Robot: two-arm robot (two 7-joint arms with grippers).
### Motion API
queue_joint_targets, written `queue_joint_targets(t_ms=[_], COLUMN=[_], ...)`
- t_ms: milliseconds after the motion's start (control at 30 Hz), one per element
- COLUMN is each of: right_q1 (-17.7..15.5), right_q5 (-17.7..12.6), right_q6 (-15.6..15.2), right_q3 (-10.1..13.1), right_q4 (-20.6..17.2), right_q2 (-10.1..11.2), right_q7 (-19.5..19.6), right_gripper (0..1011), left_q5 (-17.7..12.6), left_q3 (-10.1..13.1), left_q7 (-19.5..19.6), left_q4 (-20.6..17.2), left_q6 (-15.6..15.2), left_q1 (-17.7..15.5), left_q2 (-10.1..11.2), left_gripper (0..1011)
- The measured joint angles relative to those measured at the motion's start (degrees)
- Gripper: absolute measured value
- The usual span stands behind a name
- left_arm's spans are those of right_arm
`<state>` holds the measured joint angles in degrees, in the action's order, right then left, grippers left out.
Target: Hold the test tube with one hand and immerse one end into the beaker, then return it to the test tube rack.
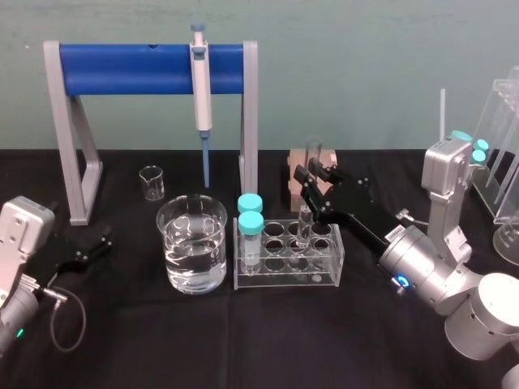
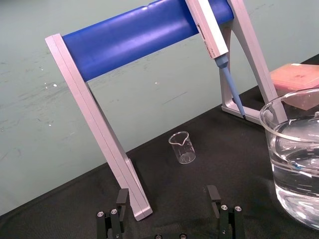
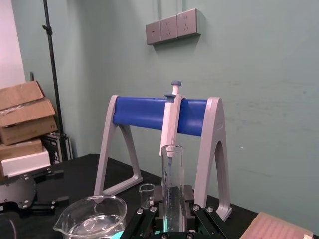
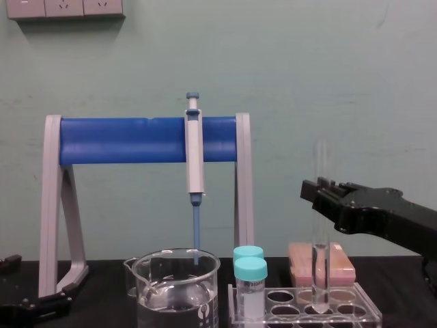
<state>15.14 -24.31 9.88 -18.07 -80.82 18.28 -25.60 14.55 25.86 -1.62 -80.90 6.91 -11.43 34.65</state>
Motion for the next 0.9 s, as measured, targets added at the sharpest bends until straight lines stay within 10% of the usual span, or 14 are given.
queue_joint_targets(t_ms=[900], right_q1=[1.11], right_q5=[1.13], right_q6=[-1.24], right_q3=[-0.65], right_q4=[3.75], right_q2=[-1.01], right_q7=[-0.22], right_gripper=[225], left_q5=[0.00], left_q3=[0.00], left_q7=[0.00], left_q4=[0.00], left_q6=[0.00], left_q1=[0.00], left_q2=[0.00], left_gripper=[1000])
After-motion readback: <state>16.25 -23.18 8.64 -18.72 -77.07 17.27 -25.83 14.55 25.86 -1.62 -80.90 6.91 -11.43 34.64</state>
